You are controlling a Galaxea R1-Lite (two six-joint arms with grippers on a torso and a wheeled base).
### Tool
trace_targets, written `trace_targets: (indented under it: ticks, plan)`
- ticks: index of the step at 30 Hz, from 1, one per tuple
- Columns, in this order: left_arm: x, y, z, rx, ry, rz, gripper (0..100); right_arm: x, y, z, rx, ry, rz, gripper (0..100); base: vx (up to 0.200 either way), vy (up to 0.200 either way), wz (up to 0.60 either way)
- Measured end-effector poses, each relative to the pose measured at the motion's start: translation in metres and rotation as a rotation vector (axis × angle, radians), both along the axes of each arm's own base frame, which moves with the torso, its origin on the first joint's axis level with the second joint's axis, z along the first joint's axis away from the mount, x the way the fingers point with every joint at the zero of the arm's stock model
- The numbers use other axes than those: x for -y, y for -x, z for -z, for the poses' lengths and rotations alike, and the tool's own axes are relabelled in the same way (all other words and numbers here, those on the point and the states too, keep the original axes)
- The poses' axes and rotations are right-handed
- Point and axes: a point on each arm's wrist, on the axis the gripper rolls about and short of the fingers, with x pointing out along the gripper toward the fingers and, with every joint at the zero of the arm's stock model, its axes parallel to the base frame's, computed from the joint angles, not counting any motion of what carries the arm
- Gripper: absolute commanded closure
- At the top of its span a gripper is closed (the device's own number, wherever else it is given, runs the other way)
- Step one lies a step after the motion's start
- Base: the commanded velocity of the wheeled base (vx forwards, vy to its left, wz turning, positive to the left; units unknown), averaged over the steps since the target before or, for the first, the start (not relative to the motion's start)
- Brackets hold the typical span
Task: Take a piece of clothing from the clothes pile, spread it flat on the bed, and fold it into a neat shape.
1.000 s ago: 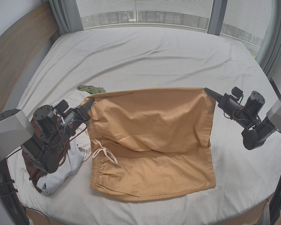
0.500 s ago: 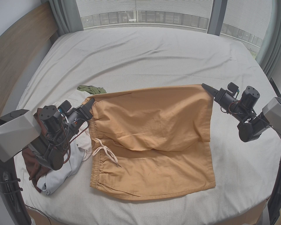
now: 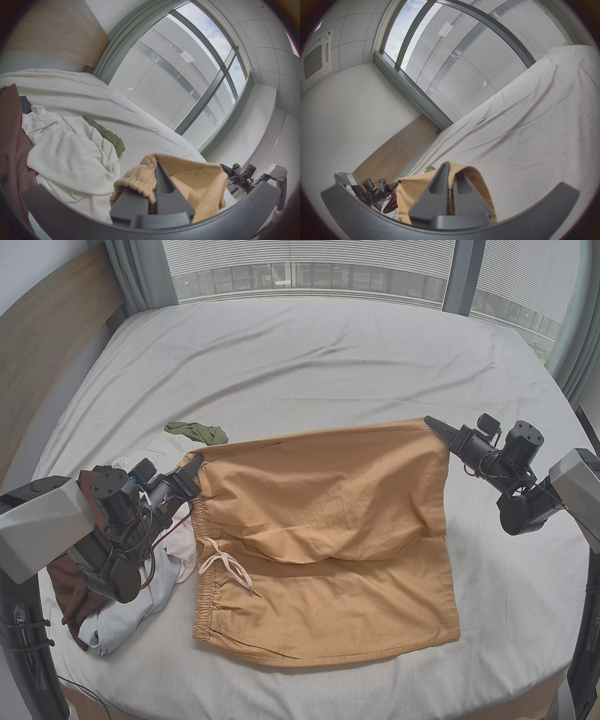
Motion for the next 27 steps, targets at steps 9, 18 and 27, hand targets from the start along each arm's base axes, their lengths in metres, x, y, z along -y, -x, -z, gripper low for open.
trace_targets:
  ticks: [9, 18, 27]
  plan:
    - [0.001, -0.005, 0.004, 0.001, 0.004, 0.005, 0, 0.006, -0.007, 0.007, -0.018, 0.001, 0.014, 100, 0.0, 0.0, 0.0]
    - [0.004, -0.013, 0.007, 0.0, 0.031, 0.008, 0, 0.007, -0.011, 0.007, -0.005, 0.0, 0.026, 0, 0.0, 0.0, 0.0]
    - [0.007, -0.011, 0.015, -0.023, 0.02, 0.013, 0, 0.014, -0.001, 0.023, -0.048, 0.031, 0.049, 0, 0.0, 0.0, 0.0]
